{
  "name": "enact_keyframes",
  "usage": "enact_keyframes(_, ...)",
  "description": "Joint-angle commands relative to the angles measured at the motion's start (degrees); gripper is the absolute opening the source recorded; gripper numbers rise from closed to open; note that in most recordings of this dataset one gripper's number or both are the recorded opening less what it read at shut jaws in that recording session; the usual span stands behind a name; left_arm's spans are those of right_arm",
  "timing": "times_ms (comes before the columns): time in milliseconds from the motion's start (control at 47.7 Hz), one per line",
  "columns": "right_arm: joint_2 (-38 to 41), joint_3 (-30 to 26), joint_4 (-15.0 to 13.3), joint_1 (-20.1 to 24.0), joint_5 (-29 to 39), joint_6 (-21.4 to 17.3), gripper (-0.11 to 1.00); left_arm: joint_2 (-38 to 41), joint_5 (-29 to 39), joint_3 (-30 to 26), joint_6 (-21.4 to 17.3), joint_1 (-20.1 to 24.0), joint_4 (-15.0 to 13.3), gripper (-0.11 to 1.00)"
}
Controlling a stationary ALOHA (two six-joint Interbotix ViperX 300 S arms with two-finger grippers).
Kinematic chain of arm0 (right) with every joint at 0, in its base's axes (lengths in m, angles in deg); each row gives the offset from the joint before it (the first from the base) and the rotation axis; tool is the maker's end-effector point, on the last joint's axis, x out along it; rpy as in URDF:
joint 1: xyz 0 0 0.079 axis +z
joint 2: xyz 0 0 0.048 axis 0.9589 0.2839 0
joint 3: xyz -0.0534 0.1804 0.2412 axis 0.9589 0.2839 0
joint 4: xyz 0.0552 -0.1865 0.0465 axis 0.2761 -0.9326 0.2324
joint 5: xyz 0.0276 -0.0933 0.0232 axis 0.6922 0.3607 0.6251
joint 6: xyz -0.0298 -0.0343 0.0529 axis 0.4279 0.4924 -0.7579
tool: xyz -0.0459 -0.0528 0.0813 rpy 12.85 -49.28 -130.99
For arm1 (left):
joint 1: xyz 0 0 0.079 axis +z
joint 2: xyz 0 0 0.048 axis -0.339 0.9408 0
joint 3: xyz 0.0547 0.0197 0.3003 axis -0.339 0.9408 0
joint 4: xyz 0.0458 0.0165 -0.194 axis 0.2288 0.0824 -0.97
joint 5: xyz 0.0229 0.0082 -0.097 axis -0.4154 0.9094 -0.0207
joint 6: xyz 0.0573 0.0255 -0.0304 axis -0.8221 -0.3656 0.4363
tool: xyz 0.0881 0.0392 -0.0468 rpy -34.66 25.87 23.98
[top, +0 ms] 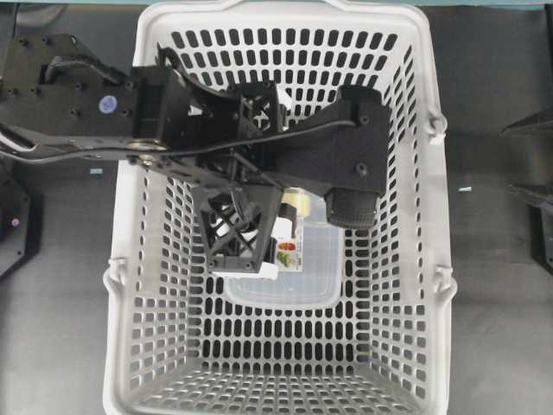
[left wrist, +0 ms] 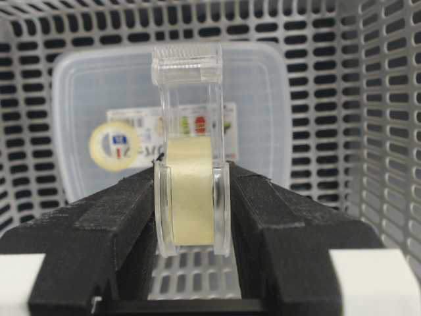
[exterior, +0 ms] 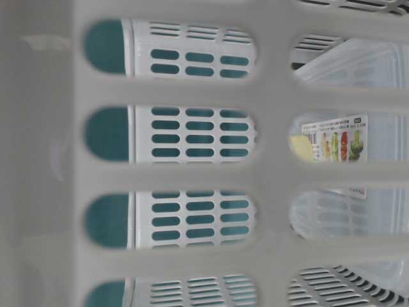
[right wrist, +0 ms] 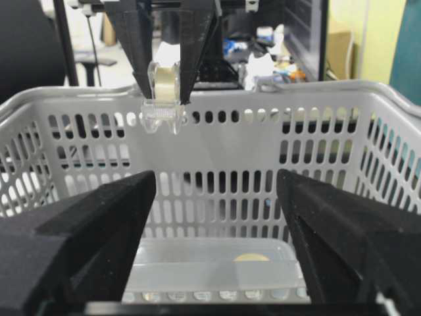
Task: Pick up the tape dispenser from the shopping basket with the left arm.
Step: 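Hold the tape dispenser raised above the container in the left gripper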
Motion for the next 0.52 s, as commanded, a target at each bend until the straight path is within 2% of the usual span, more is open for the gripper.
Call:
enact_keyframes(0,0.2,-0.4,0.1,-0.1,0.3,0.1,0.72,-0.8,-0.2,-0.5,0.1,-0.1,0.3,0.29)
enact_keyframes(189,-0.4,-0.3,0.1,-0.1,1.3,0.0,0.72,-0.8,-0.2,0.1,0.1,-0.1,0.3,0.29)
enact_keyframes(503,-1.1,0.4,0.2,-0.1,1.9,0.0,0.72,-0.9,-0.5,4.5,0.4,-0.4,0.3,0.29)
